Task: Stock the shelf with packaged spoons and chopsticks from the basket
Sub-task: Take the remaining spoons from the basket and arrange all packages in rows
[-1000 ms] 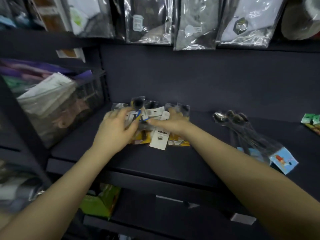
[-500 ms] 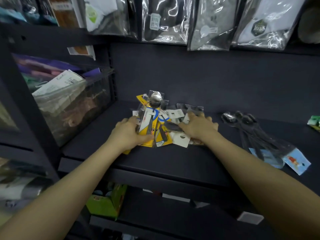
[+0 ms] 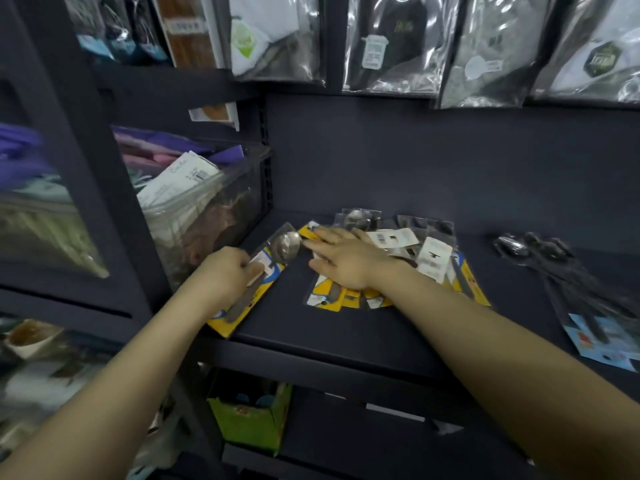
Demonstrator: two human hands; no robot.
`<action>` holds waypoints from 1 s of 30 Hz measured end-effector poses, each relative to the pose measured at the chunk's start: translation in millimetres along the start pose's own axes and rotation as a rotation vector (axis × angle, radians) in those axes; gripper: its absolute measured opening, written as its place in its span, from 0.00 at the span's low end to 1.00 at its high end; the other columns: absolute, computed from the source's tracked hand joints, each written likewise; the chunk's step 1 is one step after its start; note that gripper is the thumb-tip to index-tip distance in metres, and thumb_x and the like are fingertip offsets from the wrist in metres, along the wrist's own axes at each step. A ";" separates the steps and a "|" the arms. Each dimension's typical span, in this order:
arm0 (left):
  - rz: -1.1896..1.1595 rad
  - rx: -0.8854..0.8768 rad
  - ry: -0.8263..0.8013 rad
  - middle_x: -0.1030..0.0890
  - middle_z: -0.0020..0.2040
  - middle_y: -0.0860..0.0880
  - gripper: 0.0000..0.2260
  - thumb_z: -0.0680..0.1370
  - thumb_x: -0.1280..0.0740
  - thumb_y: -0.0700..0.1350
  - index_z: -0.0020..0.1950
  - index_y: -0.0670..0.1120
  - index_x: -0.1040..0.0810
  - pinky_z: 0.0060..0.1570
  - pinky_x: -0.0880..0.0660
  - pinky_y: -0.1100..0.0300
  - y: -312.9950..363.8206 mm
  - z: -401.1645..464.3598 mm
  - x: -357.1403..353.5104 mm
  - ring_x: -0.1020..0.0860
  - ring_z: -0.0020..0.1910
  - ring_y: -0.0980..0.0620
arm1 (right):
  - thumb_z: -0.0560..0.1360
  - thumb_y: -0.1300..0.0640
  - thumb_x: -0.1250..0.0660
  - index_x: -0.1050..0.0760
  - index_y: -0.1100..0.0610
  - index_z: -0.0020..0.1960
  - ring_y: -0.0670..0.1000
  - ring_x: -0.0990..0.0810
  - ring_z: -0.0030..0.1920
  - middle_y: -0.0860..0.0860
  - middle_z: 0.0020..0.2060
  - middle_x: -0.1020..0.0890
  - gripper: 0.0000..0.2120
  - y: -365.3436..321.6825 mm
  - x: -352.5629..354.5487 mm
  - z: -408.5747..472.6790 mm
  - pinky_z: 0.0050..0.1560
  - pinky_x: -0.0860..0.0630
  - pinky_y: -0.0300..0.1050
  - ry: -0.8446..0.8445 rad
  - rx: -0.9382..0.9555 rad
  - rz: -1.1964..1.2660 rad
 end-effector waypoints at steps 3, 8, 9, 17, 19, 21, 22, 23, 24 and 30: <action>-0.017 -0.013 0.122 0.21 0.43 0.36 0.14 0.78 0.40 0.47 0.35 0.41 0.30 0.39 0.35 0.55 -0.3 6.7 16.0 0.23 0.47 0.38 | 0.79 0.46 0.50 0.44 0.44 0.74 0.52 0.49 0.76 0.47 0.77 0.47 0.23 16.1 3.3 0.1 0.75 0.53 0.55 0.080 -0.079 0.005; 0.125 -0.029 0.120 0.22 0.54 0.33 0.15 0.79 0.42 0.47 0.50 0.35 0.26 0.47 0.30 0.51 21.6 48.1 -0.9 0.25 0.55 0.35 | 0.75 0.49 0.38 0.39 0.56 0.69 0.60 0.34 0.68 0.57 0.69 0.33 0.26 47.2 27.7 -10.6 0.66 0.37 0.53 0.284 -0.234 0.101; 0.165 -0.016 0.096 0.23 0.55 0.34 0.14 0.78 0.41 0.46 0.52 0.35 0.26 0.45 0.30 0.52 25.7 57.9 -8.1 0.24 0.55 0.35 | 0.75 0.48 0.38 0.37 0.58 0.69 0.60 0.34 0.68 0.57 0.68 0.31 0.26 52.6 34.0 -11.8 0.67 0.37 0.52 0.326 -0.256 0.080; 0.433 0.033 0.121 0.26 0.61 0.37 0.14 0.78 0.42 0.43 0.61 0.37 0.32 0.46 0.29 0.50 44.3 103.4 -21.9 0.27 0.59 0.37 | 0.76 0.51 0.40 0.39 0.60 0.68 0.64 0.41 0.71 0.61 0.70 0.37 0.24 129.5 40.1 -20.1 0.70 0.40 0.57 0.339 -0.539 0.174; 0.538 -0.071 0.164 0.31 0.64 0.38 0.17 0.77 0.39 0.44 0.63 0.39 0.34 0.53 0.30 0.46 58.8 106.5 -20.3 0.31 0.62 0.37 | 0.75 0.50 0.37 0.38 0.62 0.66 0.65 0.37 0.68 0.62 0.67 0.34 0.25 145.5 36.1 -24.9 0.66 0.37 0.56 0.317 -0.612 0.326; 0.493 -0.286 0.187 0.31 0.64 0.40 0.17 0.77 0.39 0.46 0.64 0.41 0.33 0.57 0.31 0.46 89.5 107.5 -24.8 0.33 0.63 0.39 | 0.74 0.52 0.35 0.36 0.62 0.64 0.65 0.34 0.66 0.61 0.64 0.29 0.24 152.4 37.8 -24.9 0.62 0.33 0.54 0.319 -0.587 0.377; 0.412 -0.416 0.127 0.30 0.64 0.41 0.18 0.77 0.39 0.48 0.64 0.43 0.32 0.59 0.31 0.48 107.4 106.0 -34.1 0.32 0.63 0.40 | 0.74 0.54 0.35 0.34 0.61 0.64 0.64 0.32 0.65 0.60 0.63 0.27 0.22 154.0 40.3 -23.3 0.61 0.32 0.53 0.325 -0.557 0.373; 0.325 -0.531 0.017 0.28 0.64 0.43 0.18 0.77 0.38 0.49 0.65 0.44 0.31 0.61 0.31 0.50 125.1 102.4 -47.2 0.31 0.63 0.43 | 0.73 0.56 0.34 0.32 0.60 0.64 0.62 0.30 0.64 0.58 0.61 0.25 0.21 154.8 44.3 -22.2 0.60 0.31 0.51 0.336 -0.520 0.379; 0.270 -0.609 -0.115 0.28 0.64 0.44 0.19 0.76 0.37 0.50 0.65 0.45 0.30 0.62 0.32 0.54 138.9 97.2 -62.3 0.30 0.63 0.45 | 0.73 0.59 0.34 0.28 0.60 0.62 0.59 0.27 0.61 0.57 0.58 0.22 0.18 155.3 48.2 -21.3 0.58 0.29 0.48 0.359 -0.481 0.432; 0.377 -0.719 -0.343 0.26 0.58 0.43 0.19 0.73 0.33 0.45 0.63 0.44 0.28 0.61 0.32 0.55 157.2 85.1 -97.2 0.29 0.59 0.46 | 0.75 0.68 0.37 0.26 0.55 0.39 0.43 0.25 0.34 0.49 0.34 0.24 0.11 148.6 65.9 -26.6 0.33 0.26 0.32 0.449 -0.192 1.167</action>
Point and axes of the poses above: each hand's wrist, its own z-axis towards the middle knuckle, its own x-axis out of the back of the hand, y = z × x, the point moved 10 cm from there along z, towards the middle knuckle
